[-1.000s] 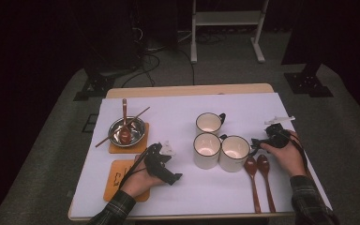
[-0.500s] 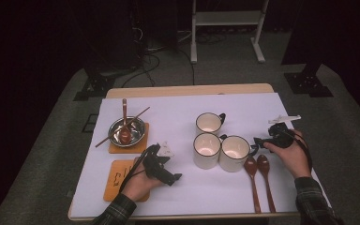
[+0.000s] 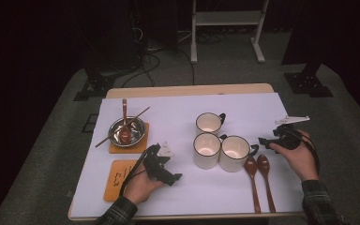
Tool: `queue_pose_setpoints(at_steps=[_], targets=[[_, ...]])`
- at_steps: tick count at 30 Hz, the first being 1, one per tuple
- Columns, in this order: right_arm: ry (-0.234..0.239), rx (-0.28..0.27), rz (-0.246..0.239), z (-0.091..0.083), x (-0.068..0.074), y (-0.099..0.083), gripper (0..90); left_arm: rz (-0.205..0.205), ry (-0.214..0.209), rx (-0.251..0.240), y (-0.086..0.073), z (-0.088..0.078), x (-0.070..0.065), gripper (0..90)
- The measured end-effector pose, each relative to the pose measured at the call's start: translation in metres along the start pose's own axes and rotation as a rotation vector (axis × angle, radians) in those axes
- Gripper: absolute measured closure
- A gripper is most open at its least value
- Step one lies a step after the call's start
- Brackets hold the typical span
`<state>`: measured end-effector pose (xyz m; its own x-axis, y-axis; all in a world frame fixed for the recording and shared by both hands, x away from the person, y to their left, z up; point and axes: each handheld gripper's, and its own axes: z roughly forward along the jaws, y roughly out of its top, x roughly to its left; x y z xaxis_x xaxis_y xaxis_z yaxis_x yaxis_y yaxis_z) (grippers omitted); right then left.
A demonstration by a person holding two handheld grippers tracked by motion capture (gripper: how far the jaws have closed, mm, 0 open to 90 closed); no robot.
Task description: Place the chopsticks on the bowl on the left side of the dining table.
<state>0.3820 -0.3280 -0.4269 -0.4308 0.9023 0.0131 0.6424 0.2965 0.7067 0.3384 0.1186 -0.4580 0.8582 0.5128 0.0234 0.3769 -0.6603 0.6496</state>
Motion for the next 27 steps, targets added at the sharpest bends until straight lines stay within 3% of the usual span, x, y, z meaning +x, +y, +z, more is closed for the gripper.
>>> queue_pose_setpoints(at_steps=[27], targets=[[-0.036, -0.011, 0.015, -0.022, -0.019, -0.021, 28.0, -0.001, 0.001, -0.002, 0.0, 0.0, 0.0, 0.0]])
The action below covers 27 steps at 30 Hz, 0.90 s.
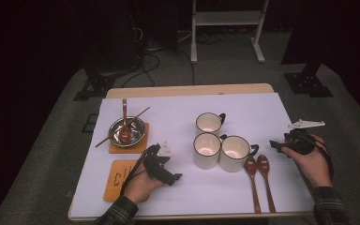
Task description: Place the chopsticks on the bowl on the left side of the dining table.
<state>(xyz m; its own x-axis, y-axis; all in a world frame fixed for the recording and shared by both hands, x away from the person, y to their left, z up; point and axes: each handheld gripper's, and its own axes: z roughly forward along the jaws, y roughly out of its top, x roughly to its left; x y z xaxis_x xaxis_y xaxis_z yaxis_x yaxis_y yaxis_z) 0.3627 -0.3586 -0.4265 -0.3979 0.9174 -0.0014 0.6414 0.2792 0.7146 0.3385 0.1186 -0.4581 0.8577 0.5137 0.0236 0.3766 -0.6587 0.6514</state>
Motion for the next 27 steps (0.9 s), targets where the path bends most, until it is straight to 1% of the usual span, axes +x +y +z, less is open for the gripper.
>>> queue_pose_setpoints(at_steps=[17, 22, 27], targets=[[-0.019, 0.025, 0.019, -0.002, -0.01, -0.02, 28.6, 0.002, -0.001, 0.003, 0.0, 0.0, 0.0, 0.0], [-0.012, 0.036, 0.024, -0.002, -0.01, -0.026, 28.7, 0.002, -0.001, 0.003, 0.0, 0.0, 0.0, 0.0], [-0.016, 0.046, 0.021, -0.001, -0.01, -0.029, 28.5, 0.002, -0.001, 0.003, 0.0, 0.0, 0.0, 0.0]])
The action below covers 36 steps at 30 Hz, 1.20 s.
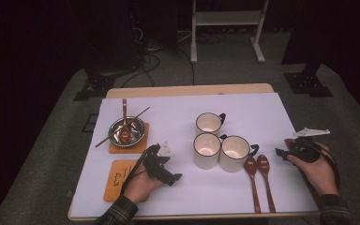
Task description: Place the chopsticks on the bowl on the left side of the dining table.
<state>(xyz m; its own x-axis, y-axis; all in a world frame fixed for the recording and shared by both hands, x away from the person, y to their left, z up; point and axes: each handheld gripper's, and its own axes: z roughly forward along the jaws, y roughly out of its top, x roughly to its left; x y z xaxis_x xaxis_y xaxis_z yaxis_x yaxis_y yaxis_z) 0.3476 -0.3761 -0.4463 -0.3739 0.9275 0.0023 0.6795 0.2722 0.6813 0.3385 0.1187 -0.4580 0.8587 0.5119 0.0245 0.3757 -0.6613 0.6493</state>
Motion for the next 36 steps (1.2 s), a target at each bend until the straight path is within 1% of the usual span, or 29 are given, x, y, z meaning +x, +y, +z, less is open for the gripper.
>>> queue_pose_setpoints(at_steps=[8, 24, 34, 36], targets=[[0.001, 0.006, 0.004, 0.0019, -0.0001, -0.0013, 28.4, 0.0, 0.0, 0.0, 0.0, 0.0, 0.0, 0.0], [0.006, 0.015, -0.011, 0.0038, 0.0027, -0.0011, 28.9, 0.0, 0.0, 0.0, 0.0, 0.0, 0.0, 0.0], [0.011, 0.018, -0.009, 0.0039, 0.0042, -0.0004, 32.8, 0.0, 0.0, 0.0, 0.0, 0.0, 0.0, 0.0], [0.011, 0.022, -0.014, 0.0049, 0.0044, -0.0004, 34.1, 0.0, 0.0, 0.001, 0.0, 0.0, 0.0, 0.0]])
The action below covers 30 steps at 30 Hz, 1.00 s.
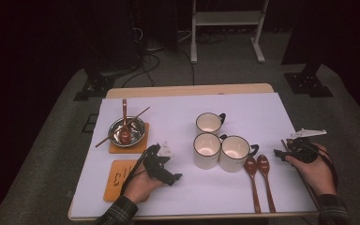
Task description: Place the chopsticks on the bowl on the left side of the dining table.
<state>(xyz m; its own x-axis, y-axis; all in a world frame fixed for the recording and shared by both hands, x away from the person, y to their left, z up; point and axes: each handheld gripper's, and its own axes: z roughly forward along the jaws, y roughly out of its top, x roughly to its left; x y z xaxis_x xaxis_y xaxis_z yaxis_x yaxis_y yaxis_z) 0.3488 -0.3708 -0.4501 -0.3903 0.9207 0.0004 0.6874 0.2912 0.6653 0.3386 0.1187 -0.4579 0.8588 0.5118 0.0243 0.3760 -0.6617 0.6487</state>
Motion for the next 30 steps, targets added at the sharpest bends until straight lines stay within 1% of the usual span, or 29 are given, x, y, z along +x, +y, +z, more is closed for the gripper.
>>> queue_pose_setpoints(at_steps=[5, 11, 19, 27, 30], targets=[[-0.005, 0.004, 0.005, 0.001, 0.001, 0.0, 38.0, 0.0, 0.0, 0.0, 0.0, 0.0, 0.0, 0.0], [-0.008, 0.001, 0.01, 0.001, 0.001, 0.0, 40.1, 0.0, 0.0, 0.0, 0.0, 0.0, 0.0, 0.0], [-0.017, -0.005, 0.018, 0.004, -0.003, 0.004, 44.2, 0.0, 0.0, 0.0, 0.0, 0.0, 0.0, 0.0], [-0.031, -0.015, 0.042, 0.012, -0.008, 0.011, 49.0, 0.0, 0.0, 0.0, 0.0, 0.0, 0.0, 0.0], [-0.032, -0.018, 0.053, 0.013, -0.01, 0.013, 52.1, 0.0, 0.0, 0.0, 0.0, 0.0, 0.0, 0.0]])
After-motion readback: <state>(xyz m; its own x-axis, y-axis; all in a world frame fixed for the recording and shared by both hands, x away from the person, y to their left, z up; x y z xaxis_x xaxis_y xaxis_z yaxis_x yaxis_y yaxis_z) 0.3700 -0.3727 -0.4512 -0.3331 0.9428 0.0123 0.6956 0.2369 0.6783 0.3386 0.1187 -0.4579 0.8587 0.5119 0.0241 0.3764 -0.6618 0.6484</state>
